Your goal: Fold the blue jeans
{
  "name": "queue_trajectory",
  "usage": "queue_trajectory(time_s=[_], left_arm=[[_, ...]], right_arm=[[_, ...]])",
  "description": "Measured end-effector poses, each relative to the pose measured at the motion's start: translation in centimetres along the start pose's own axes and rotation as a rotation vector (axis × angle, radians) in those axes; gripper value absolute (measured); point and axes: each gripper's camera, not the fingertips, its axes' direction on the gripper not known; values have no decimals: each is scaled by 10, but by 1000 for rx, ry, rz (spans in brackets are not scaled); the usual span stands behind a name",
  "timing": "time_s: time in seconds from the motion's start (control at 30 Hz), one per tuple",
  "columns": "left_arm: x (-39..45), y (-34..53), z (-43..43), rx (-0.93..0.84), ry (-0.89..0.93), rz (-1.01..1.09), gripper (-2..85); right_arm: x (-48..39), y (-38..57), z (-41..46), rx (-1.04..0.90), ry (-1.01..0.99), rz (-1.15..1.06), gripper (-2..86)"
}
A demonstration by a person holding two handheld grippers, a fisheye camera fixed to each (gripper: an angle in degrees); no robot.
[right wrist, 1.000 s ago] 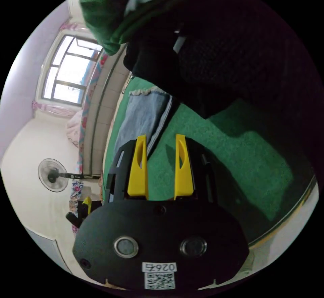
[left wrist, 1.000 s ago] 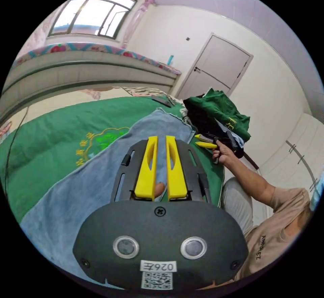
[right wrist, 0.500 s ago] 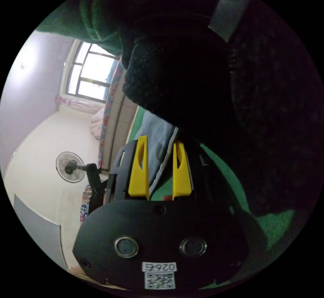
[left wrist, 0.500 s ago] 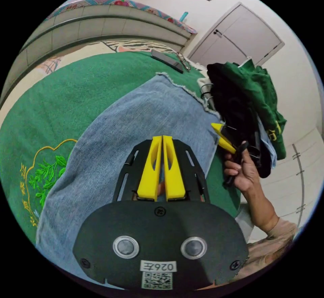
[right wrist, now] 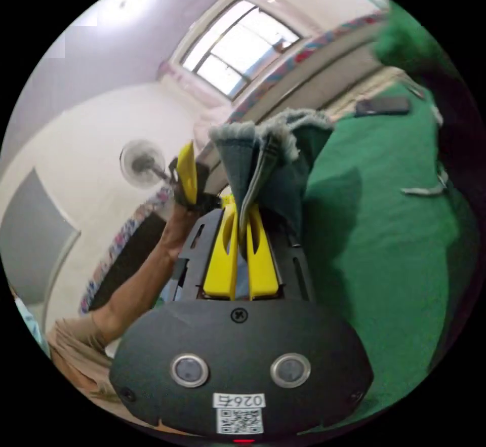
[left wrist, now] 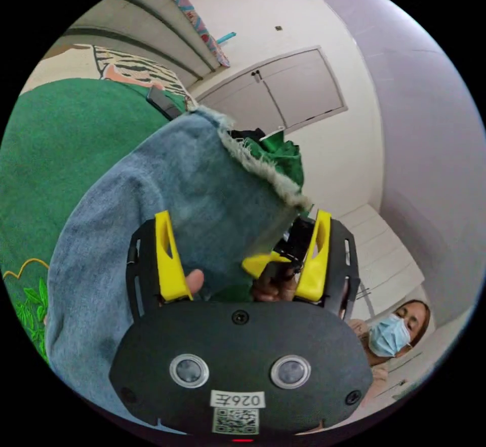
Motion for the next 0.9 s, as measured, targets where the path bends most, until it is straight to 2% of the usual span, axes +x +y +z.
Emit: queue_trajectory(time_s=[0.07, 0.13, 0.3, 0.4, 0.47, 0.5, 0.57, 0.63, 0.7, 0.8, 0.83, 0.9], left_arm=[[8, 12, -34, 44, 61, 62, 371], [16, 30, -69, 71, 39, 106, 363], [20, 118, -172, 139, -193, 67, 315], [-4, 186, -217, 129, -405, -75, 286], [-35, 233, -239, 90, -499, -202, 218], [-39, 243, -244, 111, -488, -199, 201], [-53, 278, -268, 260, -391, -218, 163], [-62, 289, -281, 294, -280, -268, 135], [-54, 290, -296, 323, -250, -255, 107], [-10, 287, -308, 418, -383, -104, 84], [6, 282, -301, 400, -468, -49, 81], [17, 272, -277, 313, -592, -11, 69]], right_arm=[[-52, 10, 39, -133, 48, -155, -15], [-102, 29, 82, -243, 99, -302, -15], [-221, 118, 209, -495, 33, -610, -13], [-265, 187, 281, -643, 70, -724, -8], [-276, 225, 322, -722, 139, -728, 1], [-279, 246, 344, -762, 196, -718, 10], [-285, 258, 354, -711, 195, -695, 28], [-291, 259, 362, -760, 103, -657, 52], [-296, 252, 368, -841, -145, -557, 59], [-301, 247, 368, -799, -369, -485, 41], [-301, 247, 369, -768, -358, -470, 37], [-295, 257, 380, -662, -197, -460, 15]])
